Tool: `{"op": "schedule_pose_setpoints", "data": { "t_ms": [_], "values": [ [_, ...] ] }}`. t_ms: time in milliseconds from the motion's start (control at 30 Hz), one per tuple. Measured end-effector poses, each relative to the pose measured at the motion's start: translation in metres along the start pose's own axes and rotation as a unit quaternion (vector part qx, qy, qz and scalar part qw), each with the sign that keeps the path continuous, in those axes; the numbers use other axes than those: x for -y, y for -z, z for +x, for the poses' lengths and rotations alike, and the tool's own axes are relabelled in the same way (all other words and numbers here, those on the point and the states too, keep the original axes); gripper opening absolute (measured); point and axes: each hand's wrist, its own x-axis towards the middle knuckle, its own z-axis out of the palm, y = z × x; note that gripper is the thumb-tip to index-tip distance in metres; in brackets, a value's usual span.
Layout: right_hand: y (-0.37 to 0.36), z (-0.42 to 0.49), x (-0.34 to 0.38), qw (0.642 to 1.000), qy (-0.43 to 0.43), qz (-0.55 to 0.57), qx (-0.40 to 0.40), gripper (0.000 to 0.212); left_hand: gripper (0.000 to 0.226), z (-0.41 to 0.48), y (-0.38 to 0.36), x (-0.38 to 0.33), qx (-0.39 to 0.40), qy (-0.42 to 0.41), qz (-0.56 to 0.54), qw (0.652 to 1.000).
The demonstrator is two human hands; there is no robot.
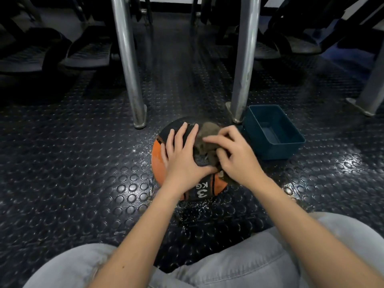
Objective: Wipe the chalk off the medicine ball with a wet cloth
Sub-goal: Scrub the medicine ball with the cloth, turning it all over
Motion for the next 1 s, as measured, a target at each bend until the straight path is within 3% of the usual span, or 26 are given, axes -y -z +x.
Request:
{"op": "schedule_pose_setpoints", "data": {
  "t_ms": [167,300,400,500,567,600,667,733,767,867,1000],
  "values": [
    [0.008,0.007,-0.027,0.990,-0.137,0.038,-0.015,0.035,0.103,0.009,0.026,0.009,0.096,-0.048,0.122,0.987],
    [0.007,0.008,-0.027,0.974,-0.216,-0.008,-0.072,0.034,0.108,0.001,0.018,0.010,0.093,-0.062,0.108,0.988],
    [0.017,0.006,-0.005,0.984,-0.116,0.024,-0.133,0.033,0.109,0.001,0.012,0.012,0.078,-0.058,0.082,0.992],
    [0.028,0.001,-0.001,0.997,-0.022,0.069,0.011,0.039,0.109,0.003,0.013,0.016,0.076,-0.051,0.059,0.994],
    [0.032,0.005,-0.017,0.991,-0.084,0.040,0.099,0.046,0.107,0.004,0.015,0.015,0.082,-0.051,0.038,0.995],
    [0.033,0.006,-0.024,0.987,-0.123,-0.017,0.098,0.045,0.107,0.004,0.015,0.015,0.082,-0.051,0.031,0.995],
    [0.035,0.009,-0.028,0.978,-0.157,-0.135,0.023,0.039,0.107,0.005,0.014,0.014,0.077,-0.053,0.023,0.995],
    [0.031,0.007,-0.016,0.989,-0.112,-0.079,-0.057,0.038,0.108,0.006,0.012,0.014,0.074,-0.054,0.027,0.995],
    [0.026,0.004,-0.008,0.996,-0.071,-0.024,-0.054,0.038,0.109,0.005,0.012,0.015,0.073,-0.054,0.032,0.995],
    [0.016,-0.003,0.002,0.997,0.014,0.054,0.057,0.038,0.110,0.005,0.013,0.015,0.081,-0.055,0.046,0.994],
    [0.035,0.002,-0.033,0.993,-0.091,0.012,0.077,0.043,0.105,0.003,0.016,0.017,0.084,-0.057,0.018,0.995]
  ]
}}
